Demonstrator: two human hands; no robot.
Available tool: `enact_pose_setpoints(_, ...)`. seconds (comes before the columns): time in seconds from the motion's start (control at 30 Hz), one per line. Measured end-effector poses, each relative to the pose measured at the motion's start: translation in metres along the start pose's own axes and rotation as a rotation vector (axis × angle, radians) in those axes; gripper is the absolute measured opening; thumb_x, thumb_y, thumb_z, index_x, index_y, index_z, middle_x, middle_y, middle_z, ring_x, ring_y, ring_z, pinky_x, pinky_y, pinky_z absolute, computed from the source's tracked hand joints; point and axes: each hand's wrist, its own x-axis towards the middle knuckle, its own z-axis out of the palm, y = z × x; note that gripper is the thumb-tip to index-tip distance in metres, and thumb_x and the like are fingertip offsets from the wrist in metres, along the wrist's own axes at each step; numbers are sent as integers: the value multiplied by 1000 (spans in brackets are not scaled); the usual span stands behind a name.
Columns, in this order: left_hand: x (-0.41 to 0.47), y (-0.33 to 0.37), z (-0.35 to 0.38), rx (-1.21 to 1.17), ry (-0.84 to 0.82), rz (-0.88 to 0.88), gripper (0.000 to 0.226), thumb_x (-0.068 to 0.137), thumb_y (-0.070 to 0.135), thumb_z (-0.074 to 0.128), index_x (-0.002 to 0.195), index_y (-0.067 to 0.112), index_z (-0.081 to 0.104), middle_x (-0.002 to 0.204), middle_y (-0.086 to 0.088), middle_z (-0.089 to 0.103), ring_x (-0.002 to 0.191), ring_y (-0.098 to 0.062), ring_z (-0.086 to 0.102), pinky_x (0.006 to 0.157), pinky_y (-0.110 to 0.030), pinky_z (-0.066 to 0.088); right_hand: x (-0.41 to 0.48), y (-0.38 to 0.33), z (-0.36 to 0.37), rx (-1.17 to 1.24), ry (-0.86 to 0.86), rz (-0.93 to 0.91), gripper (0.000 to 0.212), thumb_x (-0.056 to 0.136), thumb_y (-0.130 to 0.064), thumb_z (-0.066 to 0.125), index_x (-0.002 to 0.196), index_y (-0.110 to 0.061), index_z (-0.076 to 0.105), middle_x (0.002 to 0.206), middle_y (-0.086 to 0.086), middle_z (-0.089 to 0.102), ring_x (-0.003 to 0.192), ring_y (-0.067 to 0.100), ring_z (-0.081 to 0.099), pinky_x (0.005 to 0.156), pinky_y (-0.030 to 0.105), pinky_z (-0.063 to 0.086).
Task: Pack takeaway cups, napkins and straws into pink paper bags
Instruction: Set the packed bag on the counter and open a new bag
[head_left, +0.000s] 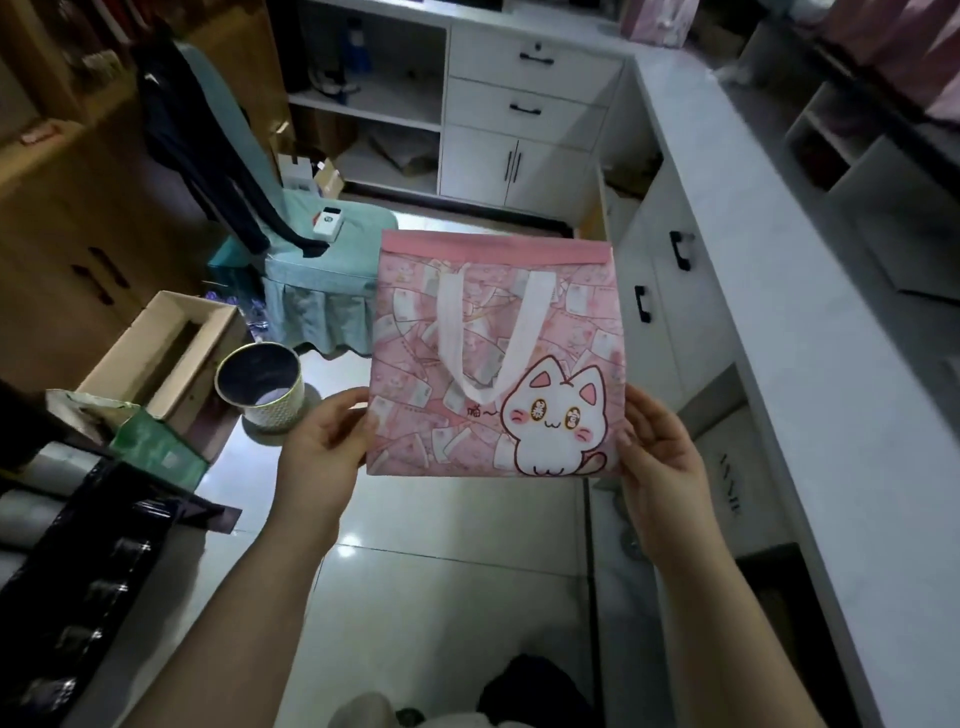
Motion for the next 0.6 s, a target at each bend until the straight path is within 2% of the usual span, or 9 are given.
enact_pose_setpoints(0.17,64,-5,33,-6,3,-17,29,93,3,59,97,30,69,89,8,75,81,-6,70,65,-20,56,72,2,-6,12,-11,5,38,92,8,48,122,-12,61,122,10,67,114,24,63,86,30,56)
enact_pose_setpoints(0.3,126,-6,77,-27,30,-5,26,94,6,60,100,29,69,93,3,75,84,-11,71,68,-23,57,153,-3,-11,11,-44,-27,38,94,7,47,123,-14,61,125,10,65,120,26,59,92,36,54)
enact_pose_setpoints(0.43,200,9,141,-75,79,-27,21,95,6,58,102,24,66,92,3,73,87,-18,67,78,-36,55,255,-27,-14,-4,-86,-63,38,95,7,47,123,-15,61,124,9,66,119,26,60,93,37,54)
enact_pose_setpoints(0.57,279,49,207,-65,98,22,23,94,9,61,113,19,66,102,-1,74,88,-19,70,63,-24,57,359,-70,-20,101,-156,-89,39,91,8,50,125,-11,59,124,10,66,118,24,61,91,32,55)
enact_pose_setpoints(0.6,298,58,222,-56,104,39,24,94,10,61,115,19,65,103,-1,74,88,-19,71,63,-25,58,385,-80,-21,122,-181,-99,40,91,8,49,125,-10,58,123,9,67,117,23,62,89,31,55)
